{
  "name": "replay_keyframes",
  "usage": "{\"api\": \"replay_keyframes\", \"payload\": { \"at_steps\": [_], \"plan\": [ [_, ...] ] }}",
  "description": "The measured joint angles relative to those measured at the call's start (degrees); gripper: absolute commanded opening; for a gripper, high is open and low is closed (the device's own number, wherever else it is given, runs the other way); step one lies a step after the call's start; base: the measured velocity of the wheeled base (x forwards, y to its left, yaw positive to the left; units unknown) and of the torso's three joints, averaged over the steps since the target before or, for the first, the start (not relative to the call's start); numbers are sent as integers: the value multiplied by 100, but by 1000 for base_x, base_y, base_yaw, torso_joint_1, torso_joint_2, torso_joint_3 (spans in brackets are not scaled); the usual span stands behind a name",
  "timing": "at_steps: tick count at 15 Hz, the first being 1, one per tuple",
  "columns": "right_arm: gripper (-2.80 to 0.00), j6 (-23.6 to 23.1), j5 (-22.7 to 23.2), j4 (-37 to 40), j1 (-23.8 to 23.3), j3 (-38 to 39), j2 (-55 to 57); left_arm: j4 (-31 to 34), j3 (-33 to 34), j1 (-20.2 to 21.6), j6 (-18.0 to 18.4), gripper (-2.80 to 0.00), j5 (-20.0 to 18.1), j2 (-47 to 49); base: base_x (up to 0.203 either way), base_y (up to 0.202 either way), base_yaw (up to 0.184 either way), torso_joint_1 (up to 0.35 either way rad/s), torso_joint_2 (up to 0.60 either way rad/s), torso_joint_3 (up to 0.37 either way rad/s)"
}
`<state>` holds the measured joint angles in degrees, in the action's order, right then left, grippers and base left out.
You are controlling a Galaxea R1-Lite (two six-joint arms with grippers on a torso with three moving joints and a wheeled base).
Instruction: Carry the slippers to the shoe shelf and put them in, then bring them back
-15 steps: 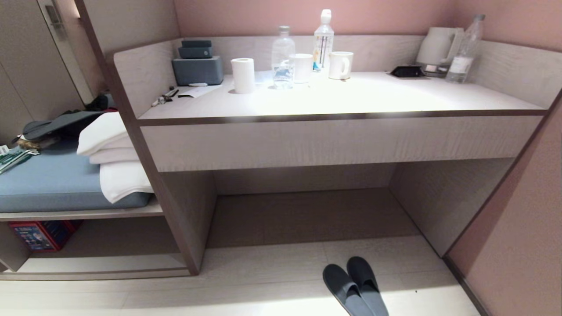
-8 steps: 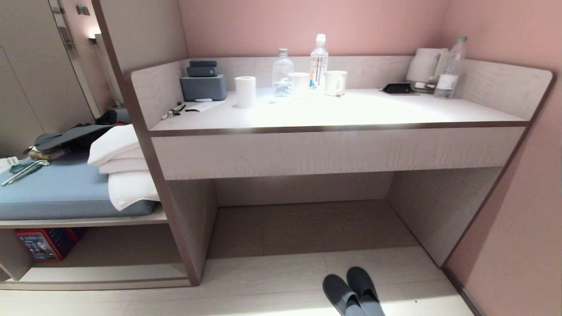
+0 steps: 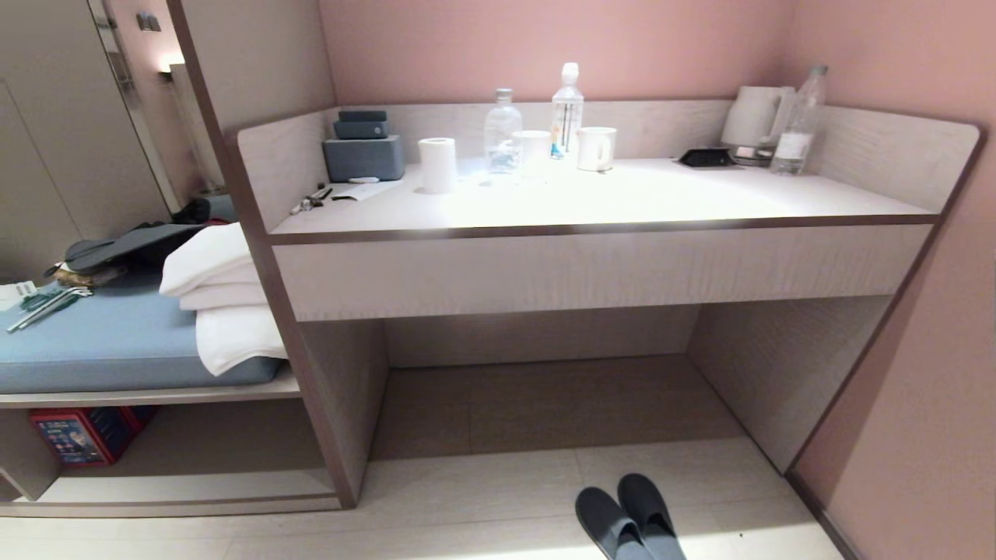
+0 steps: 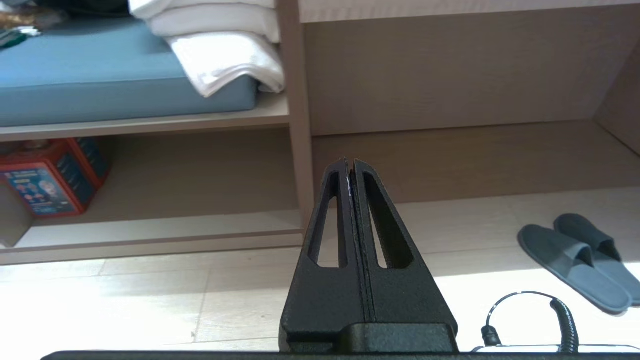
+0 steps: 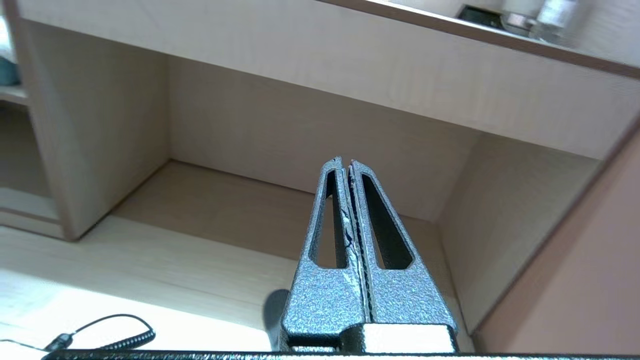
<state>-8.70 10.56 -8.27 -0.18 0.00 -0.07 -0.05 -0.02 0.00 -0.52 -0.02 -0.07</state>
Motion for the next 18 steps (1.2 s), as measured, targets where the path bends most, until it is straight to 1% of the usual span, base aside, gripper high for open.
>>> {"api": "replay_keyframes", "payload": {
  "at_steps": [18],
  "plan": [
    [-280,16,10,9,0,0,0,-2,-2,0,1,-280,2,0,0,197,-2,2,1,2]
  ]
}}
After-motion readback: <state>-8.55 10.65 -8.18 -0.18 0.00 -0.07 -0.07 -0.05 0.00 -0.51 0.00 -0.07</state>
